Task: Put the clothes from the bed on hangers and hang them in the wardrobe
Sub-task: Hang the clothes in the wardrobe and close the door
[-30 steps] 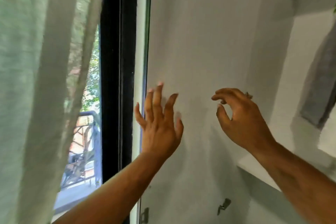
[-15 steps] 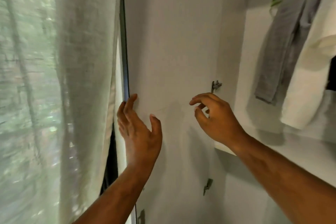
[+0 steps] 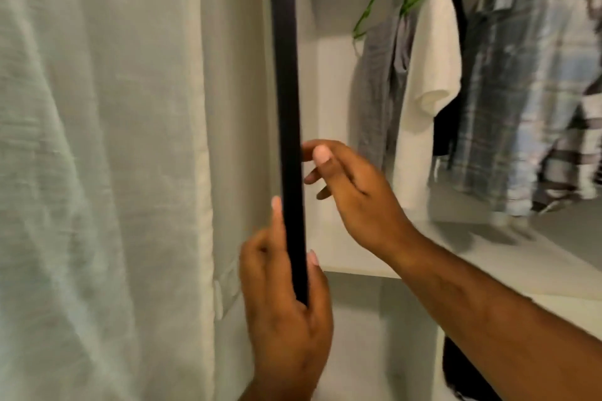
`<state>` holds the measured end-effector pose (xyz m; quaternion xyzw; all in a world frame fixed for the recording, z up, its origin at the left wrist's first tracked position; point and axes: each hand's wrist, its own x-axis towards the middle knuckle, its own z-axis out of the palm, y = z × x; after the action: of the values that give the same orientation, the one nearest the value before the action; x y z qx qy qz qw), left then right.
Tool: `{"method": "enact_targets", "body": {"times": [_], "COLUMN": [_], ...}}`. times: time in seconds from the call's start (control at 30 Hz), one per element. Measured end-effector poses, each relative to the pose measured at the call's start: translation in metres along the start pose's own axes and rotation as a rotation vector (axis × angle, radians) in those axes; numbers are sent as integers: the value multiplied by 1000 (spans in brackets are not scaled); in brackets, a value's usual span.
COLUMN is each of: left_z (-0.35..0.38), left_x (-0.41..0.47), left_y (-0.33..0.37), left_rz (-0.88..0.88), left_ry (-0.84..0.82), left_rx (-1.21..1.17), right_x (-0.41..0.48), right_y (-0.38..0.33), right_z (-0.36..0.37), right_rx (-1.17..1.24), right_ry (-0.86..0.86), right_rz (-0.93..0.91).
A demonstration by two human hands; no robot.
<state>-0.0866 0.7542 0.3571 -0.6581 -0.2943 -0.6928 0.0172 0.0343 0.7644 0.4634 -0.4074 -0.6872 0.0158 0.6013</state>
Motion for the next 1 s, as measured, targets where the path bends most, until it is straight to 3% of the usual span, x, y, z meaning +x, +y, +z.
{"method": "enact_targets", "body": {"times": [0.2,0.47,0.5,0.63,0.8,0.9,1.0], "left_z": [53,127,137,171,231,273,311], "left_x": [-22,-45,-51,-68,-75,-81,-81], "left_y": [27,28,28,37,42,41,43], "left_rz": [149,318,245,-343,-491,-585,-734], "left_ry": [-261,-498,-522,-539,-919,-1006,-990], "left_rx": [-143,-230,-306,-598,-772,-832,-893], "right_x": [-10,-12,-13,-10,5,13,24], "right_y": [-15,14,22,56,112,150,188], "right_z": [-45,-105,-115,-153,-196,-214,-231], "right_rx": [122,-149,-181,-260,-251,-261,-280], "right_ry": [148,335,355,452,527,580,611], "right_rz": [96,107,117,204,221,223,190]}}
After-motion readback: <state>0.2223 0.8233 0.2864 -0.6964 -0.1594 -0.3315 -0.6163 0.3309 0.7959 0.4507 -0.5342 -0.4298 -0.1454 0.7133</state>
